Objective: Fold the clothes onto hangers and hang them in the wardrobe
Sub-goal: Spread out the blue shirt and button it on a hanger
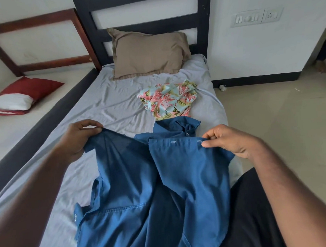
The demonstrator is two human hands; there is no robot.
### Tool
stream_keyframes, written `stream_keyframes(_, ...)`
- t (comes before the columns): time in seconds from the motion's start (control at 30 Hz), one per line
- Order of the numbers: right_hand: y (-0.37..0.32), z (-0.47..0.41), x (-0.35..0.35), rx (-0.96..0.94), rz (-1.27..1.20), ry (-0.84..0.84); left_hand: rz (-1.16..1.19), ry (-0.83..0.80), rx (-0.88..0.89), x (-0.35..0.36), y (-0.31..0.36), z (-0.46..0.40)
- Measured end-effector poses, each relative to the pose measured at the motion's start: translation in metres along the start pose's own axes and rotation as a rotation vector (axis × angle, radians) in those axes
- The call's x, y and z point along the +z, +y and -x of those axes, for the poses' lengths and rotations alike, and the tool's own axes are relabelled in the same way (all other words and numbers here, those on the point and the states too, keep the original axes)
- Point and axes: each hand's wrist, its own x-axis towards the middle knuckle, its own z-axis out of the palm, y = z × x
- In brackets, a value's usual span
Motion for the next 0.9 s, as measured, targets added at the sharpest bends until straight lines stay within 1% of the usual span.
stream_keyframes(0.07,-0.003,-0.003,0.017,-0.049,-0.088,0.149,0.074,0.03,0.022,0.017,0.009,0.011)
stream_keyframes(0.2,0.003,0.008,0.064,-0.102,-0.268,0.288,0.273,-0.078,0.028,0.073,0.006,0.071)
stream_keyframes(0.23,0.006,0.012,0.078,-0.109,-0.314,0.332,0.265,-0.064,0.054,0.088,-0.002,0.087)
stream_keyframes(0.33,0.011,0.028,0.12,-0.112,-0.414,0.443,0.09,0.014,0.139,0.131,-0.03,0.125)
stream_keyframes(0.47,0.018,0.045,0.156,-0.083,-0.479,0.466,0.092,0.008,0.103,0.167,-0.053,0.151)
stream_keyframes(0.6,0.022,0.053,0.162,-0.053,-0.52,0.481,0.135,0.064,0.092,0.175,-0.057,0.154)
stream_keyframes(0.67,0.021,0.055,0.161,-0.062,-0.545,0.494,0.111,0.102,0.111,0.176,-0.057,0.154)
stream_keyframes(0.77,0.019,0.055,0.161,-0.108,-0.503,0.52,0.042,0.14,0.144,0.178,-0.059,0.154)
stream_keyframes(0.9,0.02,0.054,0.164,-0.147,-0.42,0.533,-0.009,0.129,0.201,0.185,-0.062,0.158)
